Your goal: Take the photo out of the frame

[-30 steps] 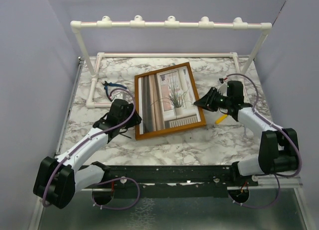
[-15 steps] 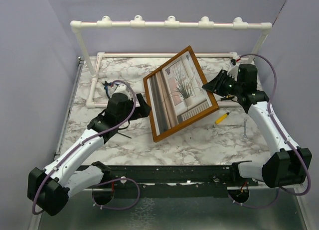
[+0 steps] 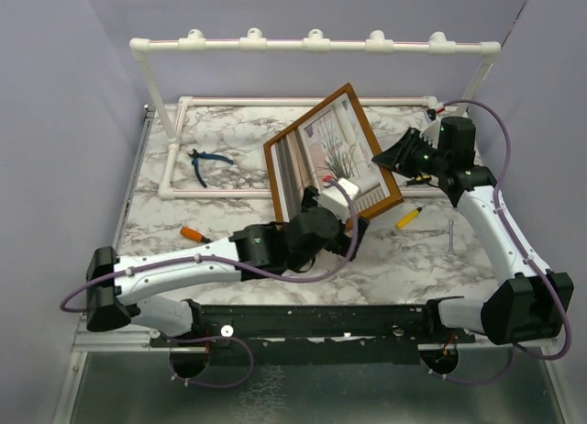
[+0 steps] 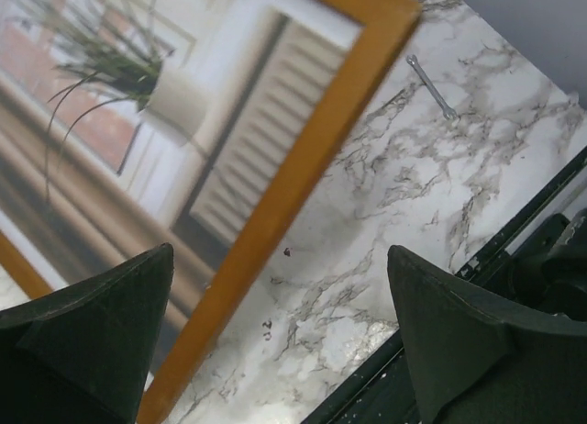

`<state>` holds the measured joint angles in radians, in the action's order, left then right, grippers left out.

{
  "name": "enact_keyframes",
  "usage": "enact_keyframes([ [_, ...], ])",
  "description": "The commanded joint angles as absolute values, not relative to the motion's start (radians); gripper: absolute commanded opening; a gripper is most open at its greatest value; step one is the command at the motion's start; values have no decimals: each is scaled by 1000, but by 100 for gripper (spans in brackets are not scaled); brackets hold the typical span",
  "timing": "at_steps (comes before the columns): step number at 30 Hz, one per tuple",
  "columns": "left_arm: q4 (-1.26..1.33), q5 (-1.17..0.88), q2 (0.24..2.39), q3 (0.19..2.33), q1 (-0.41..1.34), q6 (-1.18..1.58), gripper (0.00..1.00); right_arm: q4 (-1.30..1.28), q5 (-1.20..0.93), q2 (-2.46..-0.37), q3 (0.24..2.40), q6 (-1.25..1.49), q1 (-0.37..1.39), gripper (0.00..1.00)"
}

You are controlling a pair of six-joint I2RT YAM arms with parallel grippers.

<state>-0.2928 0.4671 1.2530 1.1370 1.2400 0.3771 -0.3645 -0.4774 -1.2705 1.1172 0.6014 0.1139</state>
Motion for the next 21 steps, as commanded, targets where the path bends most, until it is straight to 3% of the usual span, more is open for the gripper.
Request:
enact_keyframes([
  [1, -370, 743, 1416, 1295, 1381, 203, 99, -344, -578, -1294, 1154, 622, 115, 0],
  [15, -517, 1121, 1769, 1582, 1431, 187, 96, -323, -624, -1274, 1140, 674, 116, 1],
  [21, -566, 1174, 1869, 1654, 1434, 184, 93, -314, -630, -1269, 1125, 684, 116, 0],
])
